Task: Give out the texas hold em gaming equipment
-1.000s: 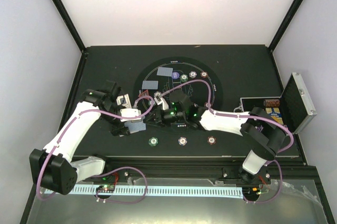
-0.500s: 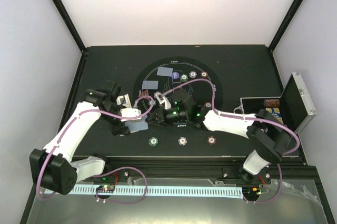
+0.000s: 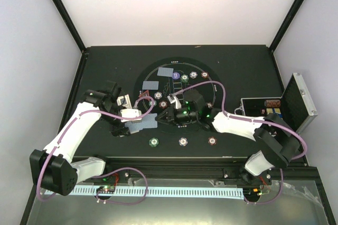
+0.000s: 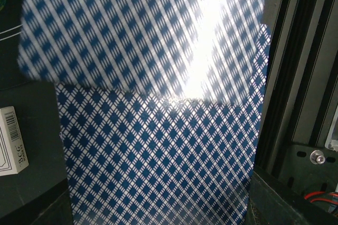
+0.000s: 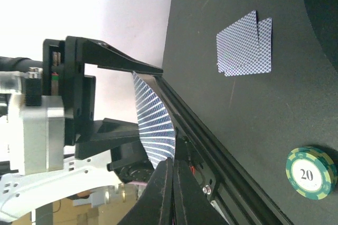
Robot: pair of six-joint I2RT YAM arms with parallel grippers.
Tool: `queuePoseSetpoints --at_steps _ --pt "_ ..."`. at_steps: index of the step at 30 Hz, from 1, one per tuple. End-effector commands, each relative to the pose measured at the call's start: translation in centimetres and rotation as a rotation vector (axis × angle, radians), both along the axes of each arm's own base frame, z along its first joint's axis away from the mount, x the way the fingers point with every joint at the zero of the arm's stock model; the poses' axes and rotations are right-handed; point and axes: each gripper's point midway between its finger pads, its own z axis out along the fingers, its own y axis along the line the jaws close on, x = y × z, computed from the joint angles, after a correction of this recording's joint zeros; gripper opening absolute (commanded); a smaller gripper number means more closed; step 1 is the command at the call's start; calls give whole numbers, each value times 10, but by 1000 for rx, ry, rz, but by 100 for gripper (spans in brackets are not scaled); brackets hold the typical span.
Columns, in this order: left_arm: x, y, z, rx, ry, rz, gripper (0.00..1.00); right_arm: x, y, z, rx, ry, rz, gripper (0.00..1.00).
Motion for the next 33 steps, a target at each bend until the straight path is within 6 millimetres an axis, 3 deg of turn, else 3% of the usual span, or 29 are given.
queuePoseSetpoints --at_steps 1,7,15,26,33 --pt "0 1 1 6 0 10 2 2 -10 19 72 -14 2 1" --pt "1 1 2 7 -3 10 2 7 -28 16 79 -7 -24 1" --pt "0 3 3 14 -9 7 2 28 -73 -3 48 13 -108 1" --pt "-1 3 6 12 -9 6 2 99 -147 -63 -242 1 -278 1" --pt "-2 4 9 15 -12 4 2 132 -149 -96 -361 21 -271 1"
